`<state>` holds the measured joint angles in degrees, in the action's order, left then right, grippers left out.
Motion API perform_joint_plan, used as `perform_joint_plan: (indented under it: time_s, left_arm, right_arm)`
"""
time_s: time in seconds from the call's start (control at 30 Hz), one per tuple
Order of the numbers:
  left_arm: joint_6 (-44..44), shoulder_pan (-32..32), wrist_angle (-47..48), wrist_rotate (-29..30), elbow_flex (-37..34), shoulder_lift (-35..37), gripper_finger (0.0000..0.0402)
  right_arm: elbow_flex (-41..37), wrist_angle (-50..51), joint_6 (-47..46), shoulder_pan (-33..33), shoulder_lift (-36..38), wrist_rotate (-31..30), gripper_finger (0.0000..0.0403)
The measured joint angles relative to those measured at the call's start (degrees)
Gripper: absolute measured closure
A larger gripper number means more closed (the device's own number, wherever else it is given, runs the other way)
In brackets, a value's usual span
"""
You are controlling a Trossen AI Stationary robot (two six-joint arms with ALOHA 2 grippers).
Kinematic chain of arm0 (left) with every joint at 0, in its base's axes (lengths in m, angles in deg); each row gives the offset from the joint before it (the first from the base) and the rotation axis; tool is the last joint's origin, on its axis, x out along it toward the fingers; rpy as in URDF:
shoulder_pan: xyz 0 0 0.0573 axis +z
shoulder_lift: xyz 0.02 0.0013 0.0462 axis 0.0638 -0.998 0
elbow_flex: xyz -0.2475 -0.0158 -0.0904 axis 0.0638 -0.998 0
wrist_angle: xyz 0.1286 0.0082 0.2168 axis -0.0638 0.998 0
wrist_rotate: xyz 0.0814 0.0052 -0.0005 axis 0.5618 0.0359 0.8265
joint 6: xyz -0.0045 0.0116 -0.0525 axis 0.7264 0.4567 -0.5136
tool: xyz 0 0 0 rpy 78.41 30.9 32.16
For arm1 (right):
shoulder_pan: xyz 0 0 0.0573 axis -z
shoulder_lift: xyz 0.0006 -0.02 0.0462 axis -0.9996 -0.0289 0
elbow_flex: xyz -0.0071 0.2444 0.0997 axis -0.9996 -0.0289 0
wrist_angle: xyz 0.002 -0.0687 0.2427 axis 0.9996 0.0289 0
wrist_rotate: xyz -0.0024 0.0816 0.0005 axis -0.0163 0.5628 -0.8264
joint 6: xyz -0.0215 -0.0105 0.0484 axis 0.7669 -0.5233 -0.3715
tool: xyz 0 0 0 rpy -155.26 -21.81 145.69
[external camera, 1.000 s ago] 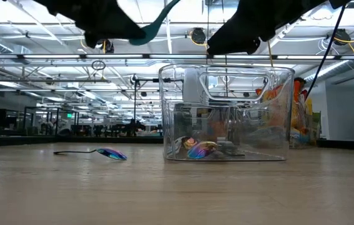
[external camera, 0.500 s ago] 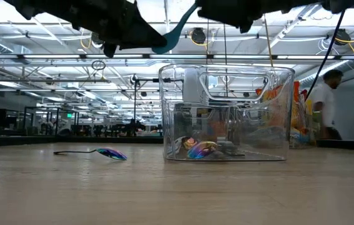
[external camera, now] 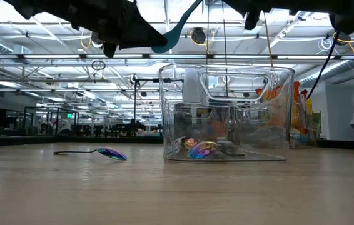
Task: Pick & Place Food Item
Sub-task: Put the blue spoon into the bottom transparent bin
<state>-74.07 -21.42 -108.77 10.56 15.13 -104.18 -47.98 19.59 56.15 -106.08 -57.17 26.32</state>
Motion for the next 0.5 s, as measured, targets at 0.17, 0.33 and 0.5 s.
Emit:
perform_joint_plan:
  time_s: [0.17,0.33,0.5]
  left_arm:
    - [-0.1,0.1,0.0,-1.3,0.0,0.0,0.0396]
    - [-0.6,0.1,0.4,-3.0,0.0,0.0,0.0395]
    - [-1.3,0.7,2.1,-9.1,0.0,0.0,0.0380]
  right_arm:
    - [0.0,0.2,-0.4,0.1,0.0,0.0,0.0315]
    - [0.0,0.2,0.2,0.1,0.0,-0.1,0.0389]
    - [0.0,0.6,0.5,0.1,0.0,0.2,0.0392]
